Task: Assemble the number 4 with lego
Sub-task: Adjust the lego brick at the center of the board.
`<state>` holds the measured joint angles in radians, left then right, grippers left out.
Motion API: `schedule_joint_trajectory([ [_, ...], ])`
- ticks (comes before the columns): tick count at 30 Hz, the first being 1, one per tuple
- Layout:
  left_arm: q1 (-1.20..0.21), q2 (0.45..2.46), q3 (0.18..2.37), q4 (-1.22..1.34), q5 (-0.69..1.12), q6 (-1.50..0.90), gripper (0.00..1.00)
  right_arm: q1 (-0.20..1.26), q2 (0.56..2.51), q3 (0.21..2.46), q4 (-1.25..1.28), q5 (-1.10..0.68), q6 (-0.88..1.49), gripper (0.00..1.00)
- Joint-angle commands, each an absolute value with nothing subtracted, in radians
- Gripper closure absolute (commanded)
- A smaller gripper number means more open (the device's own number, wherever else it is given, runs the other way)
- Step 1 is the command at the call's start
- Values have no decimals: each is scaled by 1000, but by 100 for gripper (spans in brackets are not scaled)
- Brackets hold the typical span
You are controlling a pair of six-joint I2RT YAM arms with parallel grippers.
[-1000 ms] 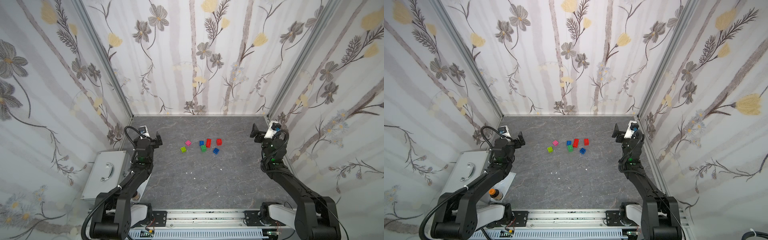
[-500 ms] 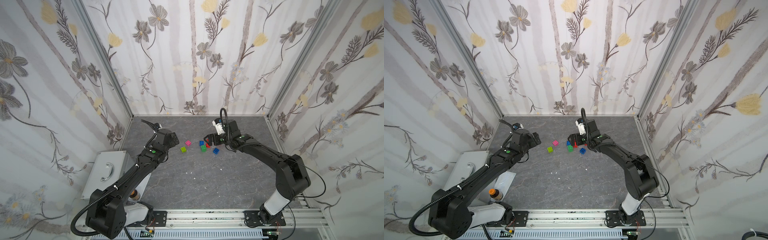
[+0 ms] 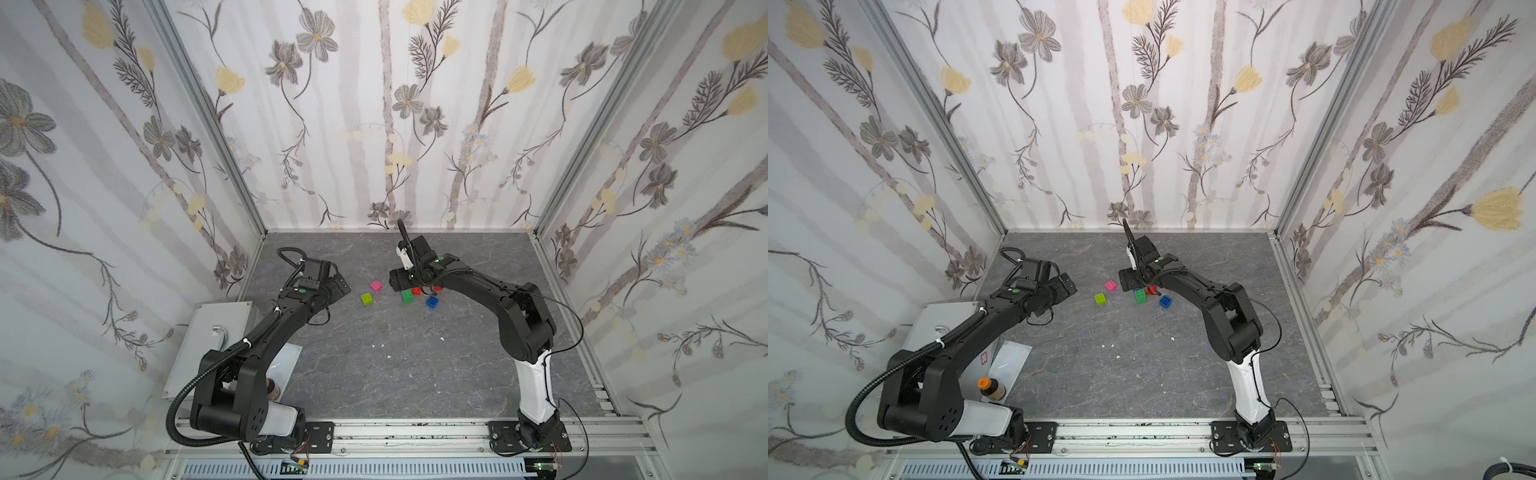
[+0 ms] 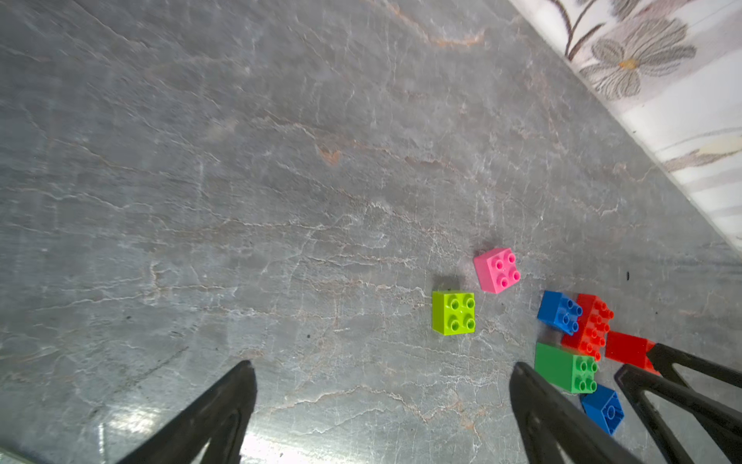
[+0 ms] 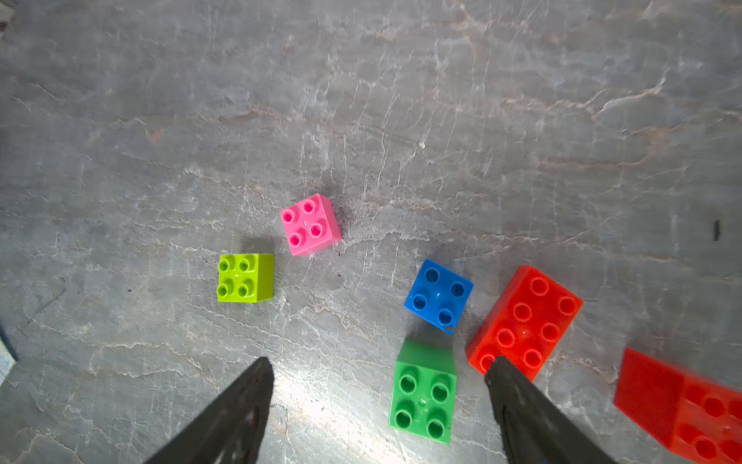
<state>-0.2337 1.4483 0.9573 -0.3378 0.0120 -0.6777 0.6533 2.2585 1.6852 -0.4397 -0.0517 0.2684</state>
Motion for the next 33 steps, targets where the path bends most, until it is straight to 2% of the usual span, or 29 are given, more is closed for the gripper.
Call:
schedule_joint_trajectory([
  [1, -241, 1532, 1004, -338, 162, -619, 0, 662, 2282, 1703, -458, -81, 270, 21],
  [4, -295, 1681, 1133, -428, 141, -523, 0, 667, 2288, 1694, -468, -123, 267, 32],
  [9, -345, 1883, 1301, -497, 137, -443, 3, 682, 2263, 1630, -476, -155, 227, 35],
  [13, -353, 1981, 1373, -519, 107, -436, 13, 683, 2184, 1549, -438, -211, 221, 38],
  [14, -354, 2000, 1382, -519, 113, -435, 17, 683, 2154, 1521, -421, -210, 231, 36],
  [22, -407, 2077, 1440, -559, 132, -395, 34, 618, 1957, 1326, -308, -150, 302, 26],
  [33, -489, 2067, 1414, -601, 148, -334, 42, 484, 2021, 1290, -330, -17, 369, 35],
])
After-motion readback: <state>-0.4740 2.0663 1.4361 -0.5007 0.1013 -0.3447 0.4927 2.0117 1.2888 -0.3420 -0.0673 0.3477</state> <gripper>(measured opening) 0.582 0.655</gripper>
